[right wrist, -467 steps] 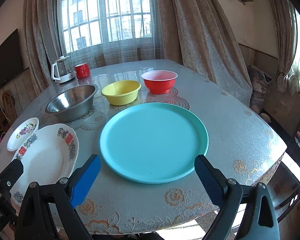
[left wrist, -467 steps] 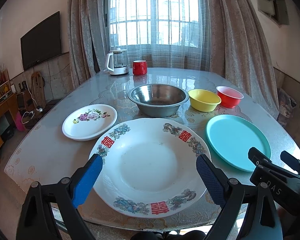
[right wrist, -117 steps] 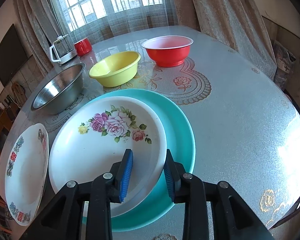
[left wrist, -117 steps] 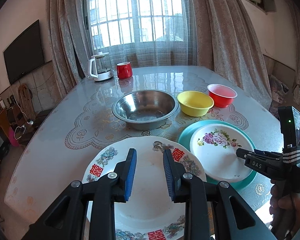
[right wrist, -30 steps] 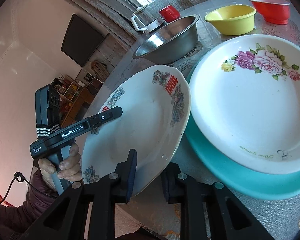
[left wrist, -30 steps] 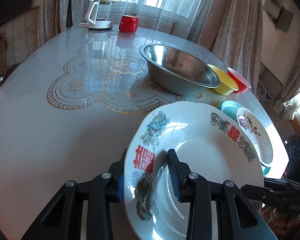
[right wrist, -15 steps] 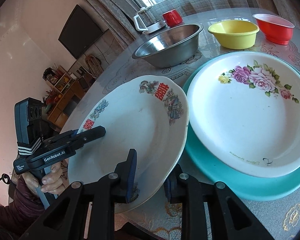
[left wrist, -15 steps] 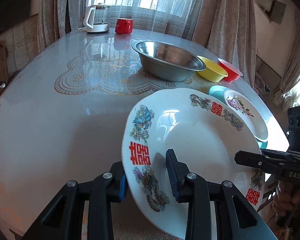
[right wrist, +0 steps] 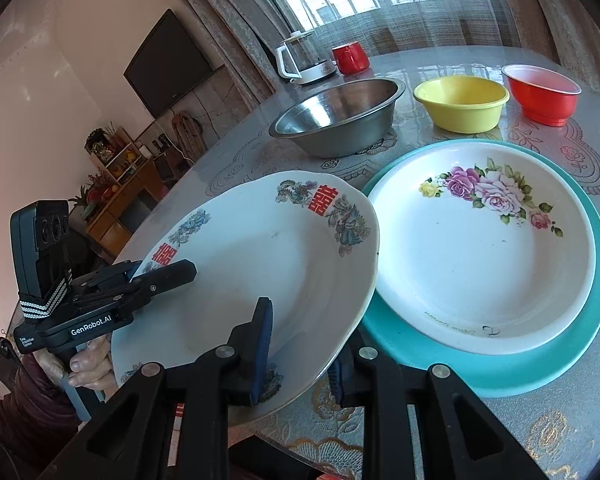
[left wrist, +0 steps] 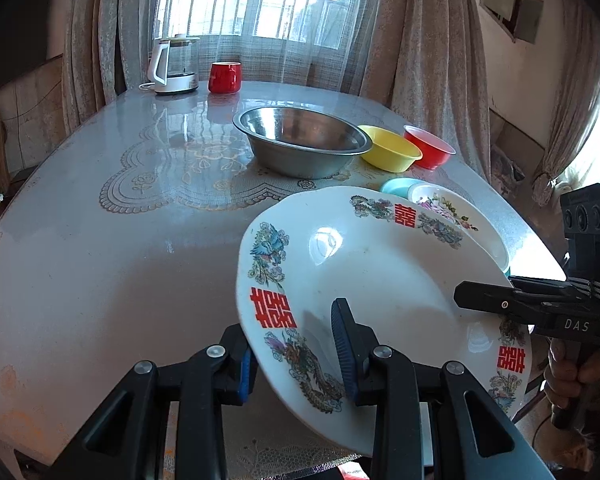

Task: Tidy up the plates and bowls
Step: 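Carry the large plate with both tools over the teal and rose-patterned stack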

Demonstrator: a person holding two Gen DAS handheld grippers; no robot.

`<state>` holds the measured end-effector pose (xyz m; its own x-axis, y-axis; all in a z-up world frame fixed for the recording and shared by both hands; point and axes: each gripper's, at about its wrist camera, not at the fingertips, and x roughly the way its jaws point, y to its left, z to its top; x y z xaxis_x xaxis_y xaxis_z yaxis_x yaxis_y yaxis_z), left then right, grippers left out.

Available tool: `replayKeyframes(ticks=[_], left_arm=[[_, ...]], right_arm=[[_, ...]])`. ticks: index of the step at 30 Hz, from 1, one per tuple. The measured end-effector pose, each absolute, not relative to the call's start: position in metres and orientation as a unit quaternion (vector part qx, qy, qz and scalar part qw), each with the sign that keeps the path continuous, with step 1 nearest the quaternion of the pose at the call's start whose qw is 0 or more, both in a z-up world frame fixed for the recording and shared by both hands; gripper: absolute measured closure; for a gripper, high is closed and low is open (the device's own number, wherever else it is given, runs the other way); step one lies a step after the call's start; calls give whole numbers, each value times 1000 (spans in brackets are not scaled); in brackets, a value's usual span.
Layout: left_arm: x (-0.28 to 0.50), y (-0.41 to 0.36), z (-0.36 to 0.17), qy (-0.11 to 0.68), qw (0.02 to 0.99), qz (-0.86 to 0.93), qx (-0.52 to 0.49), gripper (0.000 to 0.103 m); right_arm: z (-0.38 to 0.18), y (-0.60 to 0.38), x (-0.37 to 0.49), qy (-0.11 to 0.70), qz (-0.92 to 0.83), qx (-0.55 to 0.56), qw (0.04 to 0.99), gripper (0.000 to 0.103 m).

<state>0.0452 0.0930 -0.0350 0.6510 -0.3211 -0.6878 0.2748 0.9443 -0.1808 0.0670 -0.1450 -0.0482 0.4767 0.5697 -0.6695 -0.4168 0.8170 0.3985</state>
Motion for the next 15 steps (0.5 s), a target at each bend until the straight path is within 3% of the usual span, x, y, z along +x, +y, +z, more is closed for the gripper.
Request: replayKeyframes(ticks=[15], left_arm=[[69,23,-3,357,905,-229,-16,69]], right_arm=[[-7,-204,63,372,223,96,896,78]])
